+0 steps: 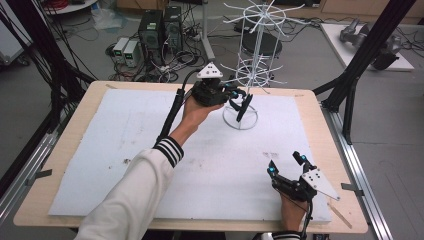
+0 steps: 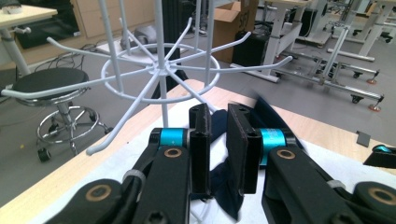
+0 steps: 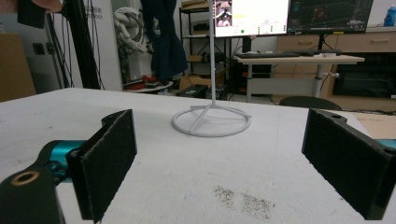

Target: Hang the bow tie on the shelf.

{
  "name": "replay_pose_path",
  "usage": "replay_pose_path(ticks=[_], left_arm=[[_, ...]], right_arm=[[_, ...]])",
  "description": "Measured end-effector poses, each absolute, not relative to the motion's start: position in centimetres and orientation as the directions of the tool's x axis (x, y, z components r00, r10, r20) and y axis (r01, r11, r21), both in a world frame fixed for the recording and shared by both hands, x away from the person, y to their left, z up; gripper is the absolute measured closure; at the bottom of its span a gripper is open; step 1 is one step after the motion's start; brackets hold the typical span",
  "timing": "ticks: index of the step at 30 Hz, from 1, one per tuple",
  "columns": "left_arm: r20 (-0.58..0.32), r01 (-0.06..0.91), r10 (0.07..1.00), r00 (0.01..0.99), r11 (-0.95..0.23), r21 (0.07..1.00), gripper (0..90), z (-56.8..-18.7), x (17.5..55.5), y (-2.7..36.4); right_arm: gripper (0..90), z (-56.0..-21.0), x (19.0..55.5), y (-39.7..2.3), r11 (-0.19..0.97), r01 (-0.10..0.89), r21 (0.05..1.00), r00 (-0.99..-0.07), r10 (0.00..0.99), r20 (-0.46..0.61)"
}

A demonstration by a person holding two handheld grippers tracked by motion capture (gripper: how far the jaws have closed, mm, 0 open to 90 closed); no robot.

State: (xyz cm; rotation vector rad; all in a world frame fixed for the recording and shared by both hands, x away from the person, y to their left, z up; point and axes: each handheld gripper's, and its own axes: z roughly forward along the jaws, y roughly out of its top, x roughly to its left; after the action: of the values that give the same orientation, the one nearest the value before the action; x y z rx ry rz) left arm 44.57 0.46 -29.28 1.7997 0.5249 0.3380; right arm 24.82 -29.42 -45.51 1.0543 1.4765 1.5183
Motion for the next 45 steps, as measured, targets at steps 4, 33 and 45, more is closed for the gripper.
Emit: replay_pose_path(ticks=[4,33,45], left_arm=[[-0.030,0.181,0.514,0.857,-0.245,0.952,73.6,-29.2,44.4,0.5],[0.055,0.074,0.533,0.844,-0.219,0.973,14.4,-32.4,37.0,14.8],[0.066,0.083,0.680,0.730,-0.184,0.979,14.7,-38.2,32.4,24.5]], right_arm=[[9.3,-45.5,24.8,-29.4,-0.047,0.028,0.998,-0.374,0.926,0.054],[9.3,-45.5,24.7,-29.3,-0.021,0.016,1.000,-0.374,0.927,0.025],[9.3,-45.5,24.7,-29.1,-0.018,0.026,0.999,-0.367,0.930,0.027]])
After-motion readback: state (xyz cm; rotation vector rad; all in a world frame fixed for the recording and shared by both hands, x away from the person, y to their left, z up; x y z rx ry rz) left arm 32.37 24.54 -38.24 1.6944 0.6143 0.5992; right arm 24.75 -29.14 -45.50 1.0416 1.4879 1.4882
